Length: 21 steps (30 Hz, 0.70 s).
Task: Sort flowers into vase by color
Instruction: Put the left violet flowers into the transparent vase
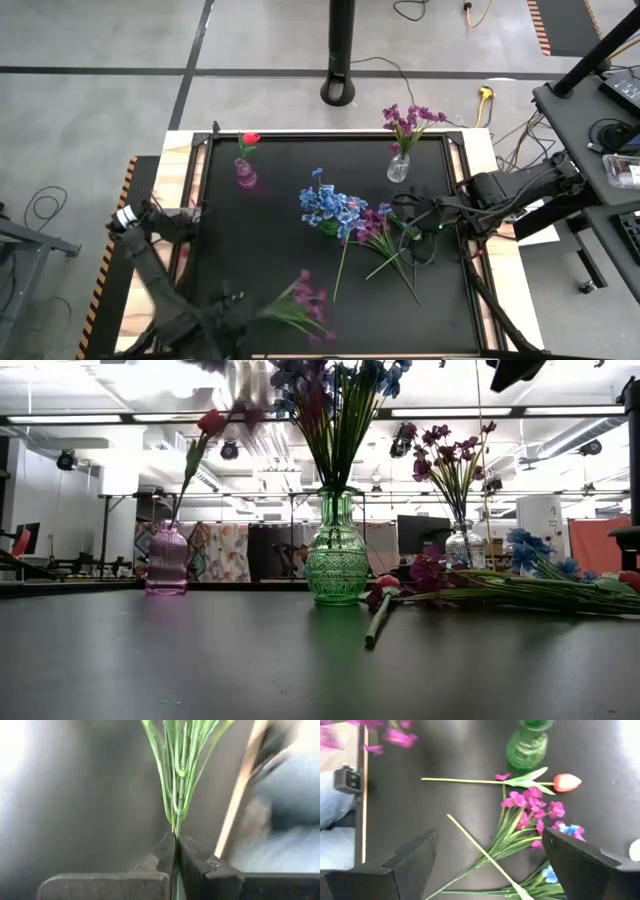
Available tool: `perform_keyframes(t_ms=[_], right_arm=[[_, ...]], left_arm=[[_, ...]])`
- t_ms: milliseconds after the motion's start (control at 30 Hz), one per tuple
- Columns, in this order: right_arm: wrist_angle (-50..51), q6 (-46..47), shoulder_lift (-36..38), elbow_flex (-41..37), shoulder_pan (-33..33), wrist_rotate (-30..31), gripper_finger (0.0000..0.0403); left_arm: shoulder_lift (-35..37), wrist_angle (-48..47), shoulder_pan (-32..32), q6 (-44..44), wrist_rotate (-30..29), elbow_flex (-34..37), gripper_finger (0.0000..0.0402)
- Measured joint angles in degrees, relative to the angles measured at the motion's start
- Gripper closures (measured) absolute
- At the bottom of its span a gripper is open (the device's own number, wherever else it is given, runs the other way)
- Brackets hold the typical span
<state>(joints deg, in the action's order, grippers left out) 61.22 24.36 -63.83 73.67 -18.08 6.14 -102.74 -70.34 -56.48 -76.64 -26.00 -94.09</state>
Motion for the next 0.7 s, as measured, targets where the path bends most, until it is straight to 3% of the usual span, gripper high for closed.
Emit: perform_keyframes(t_ms=[133, 333, 500, 600, 700], right_arm=[[-0.4, 0.3, 0.4, 0.8, -2.4, 0.0, 0.0055], [-9.3, -4.0, 1.6, 0.4, -9.7, 2.5, 0.0055], [-13.7, -7.4, 1.4, -0.3, -17.4, 13.8, 0.0055], [-13.8, -7.5, 1.4, -1.3, -21.7, 22.2, 0.0055], [-15.3, -7.5, 1.5, -3.5, -25.9, 27.4, 0.0055]], left_arm=[[0.1, 5.9, -4.0, 6.8, -22.4, -1.9, 0.0401], [0.1, 15.7, -0.3, 29.2, -34.5, -1.6, 0.0401], [0.0, 30.3, 5.7, 56.7, -35.2, -1.5, 0.0401], [0.0, 40.8, 9.9, 72.6, -25.2, -1.5, 0.0401], [0.0, 46.9, 13.6, 81.6, -16.9, -1.4, 0.0401]])
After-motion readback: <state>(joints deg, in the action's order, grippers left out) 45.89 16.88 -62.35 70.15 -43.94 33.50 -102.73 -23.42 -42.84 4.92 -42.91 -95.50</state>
